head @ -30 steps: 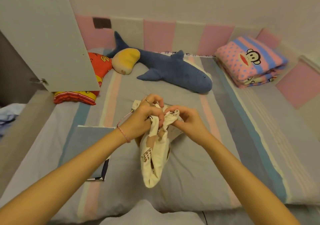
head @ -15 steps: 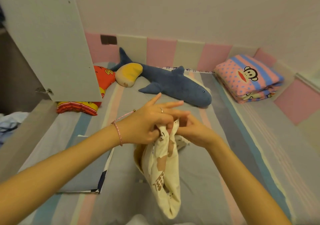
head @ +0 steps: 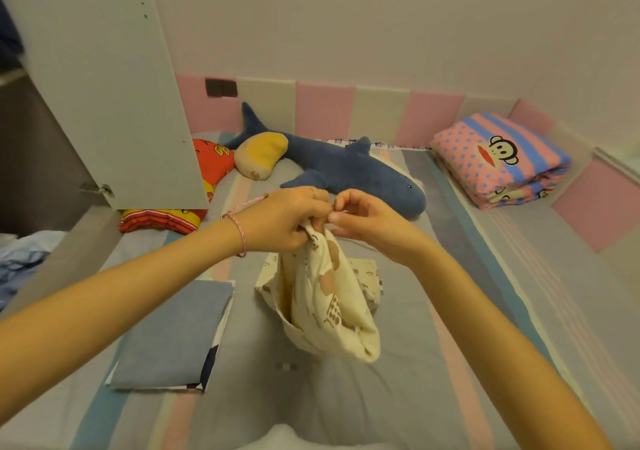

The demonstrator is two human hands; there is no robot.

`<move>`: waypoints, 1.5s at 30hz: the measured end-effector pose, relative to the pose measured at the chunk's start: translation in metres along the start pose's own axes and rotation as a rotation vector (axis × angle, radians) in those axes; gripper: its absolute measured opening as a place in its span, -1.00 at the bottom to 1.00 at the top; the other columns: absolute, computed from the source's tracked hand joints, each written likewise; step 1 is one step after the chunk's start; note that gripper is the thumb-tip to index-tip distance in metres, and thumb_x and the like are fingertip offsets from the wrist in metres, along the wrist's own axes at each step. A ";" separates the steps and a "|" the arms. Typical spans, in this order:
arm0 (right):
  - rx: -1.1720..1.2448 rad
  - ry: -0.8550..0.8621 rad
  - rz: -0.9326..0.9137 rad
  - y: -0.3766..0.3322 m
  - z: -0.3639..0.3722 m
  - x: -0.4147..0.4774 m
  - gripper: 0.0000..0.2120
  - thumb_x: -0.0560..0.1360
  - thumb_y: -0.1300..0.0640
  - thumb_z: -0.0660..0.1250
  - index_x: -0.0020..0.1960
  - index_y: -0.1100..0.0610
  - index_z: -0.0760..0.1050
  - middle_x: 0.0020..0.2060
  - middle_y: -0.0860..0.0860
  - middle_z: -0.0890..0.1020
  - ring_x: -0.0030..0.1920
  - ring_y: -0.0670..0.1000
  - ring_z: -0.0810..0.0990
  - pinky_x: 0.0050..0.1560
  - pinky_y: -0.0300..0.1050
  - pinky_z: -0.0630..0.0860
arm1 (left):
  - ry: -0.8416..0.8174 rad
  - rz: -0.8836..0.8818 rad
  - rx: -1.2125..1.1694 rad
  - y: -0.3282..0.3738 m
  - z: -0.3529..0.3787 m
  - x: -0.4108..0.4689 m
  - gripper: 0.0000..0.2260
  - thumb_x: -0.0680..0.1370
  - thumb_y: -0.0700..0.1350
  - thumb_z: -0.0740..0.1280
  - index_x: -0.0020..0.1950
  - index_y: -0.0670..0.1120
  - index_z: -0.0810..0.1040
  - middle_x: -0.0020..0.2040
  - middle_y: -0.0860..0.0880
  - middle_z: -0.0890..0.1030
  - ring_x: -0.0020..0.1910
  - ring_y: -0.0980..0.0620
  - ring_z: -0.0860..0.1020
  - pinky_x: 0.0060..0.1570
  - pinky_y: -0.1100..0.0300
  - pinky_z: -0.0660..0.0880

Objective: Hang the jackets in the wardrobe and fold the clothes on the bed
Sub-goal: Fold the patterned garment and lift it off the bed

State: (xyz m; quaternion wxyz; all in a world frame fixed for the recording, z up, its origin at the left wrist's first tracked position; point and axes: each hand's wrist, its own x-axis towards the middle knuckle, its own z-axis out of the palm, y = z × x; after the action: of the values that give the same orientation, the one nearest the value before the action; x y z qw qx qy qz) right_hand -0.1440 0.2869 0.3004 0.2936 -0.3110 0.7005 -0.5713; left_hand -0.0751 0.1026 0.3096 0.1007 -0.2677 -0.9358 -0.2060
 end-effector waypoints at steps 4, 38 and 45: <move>-0.462 -0.094 -0.010 -0.036 -0.002 -0.005 -0.73 0.45 -0.11 0.37 0.09 -0.07 0.44 0.08 -0.08 0.51 0.10 -0.07 0.50 0.12 -0.18 0.48 | 0.177 -0.137 0.043 -0.028 -0.021 0.019 -0.87 0.34 -0.25 0.21 -0.34 -0.04 0.34 -0.29 -0.02 0.41 -0.30 -0.08 0.41 -0.32 -0.05 0.40; -0.949 -0.069 0.011 -0.242 -0.087 0.064 -0.76 0.55 0.03 0.31 0.17 0.10 0.49 0.04 0.05 0.63 -0.13 -0.01 0.65 -0.12 -0.14 0.62 | 0.586 -0.319 0.222 -0.010 -0.275 0.078 -0.67 0.41 -0.33 0.32 -0.47 -0.02 0.37 -0.46 0.01 0.45 -0.32 -0.02 0.51 -0.39 0.29 0.32; -1.009 0.370 -0.363 -0.267 -0.090 0.079 -0.91 0.54 0.23 0.30 -0.09 0.10 0.56 -0.15 0.05 0.63 -0.13 0.12 0.65 -0.17 0.03 0.64 | 0.406 -0.387 0.029 -0.010 -0.297 0.059 -0.83 0.45 -0.34 0.26 -0.31 -0.14 0.44 -0.33 -0.12 0.43 -0.30 0.02 0.38 -0.24 0.15 0.39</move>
State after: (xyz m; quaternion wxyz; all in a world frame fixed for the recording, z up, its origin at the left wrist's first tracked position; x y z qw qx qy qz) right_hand -0.2360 0.2408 0.5740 -0.1218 -0.4229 0.8619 -0.2520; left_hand -0.1073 -0.0086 0.5892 0.2487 -0.0356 -0.9330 -0.2576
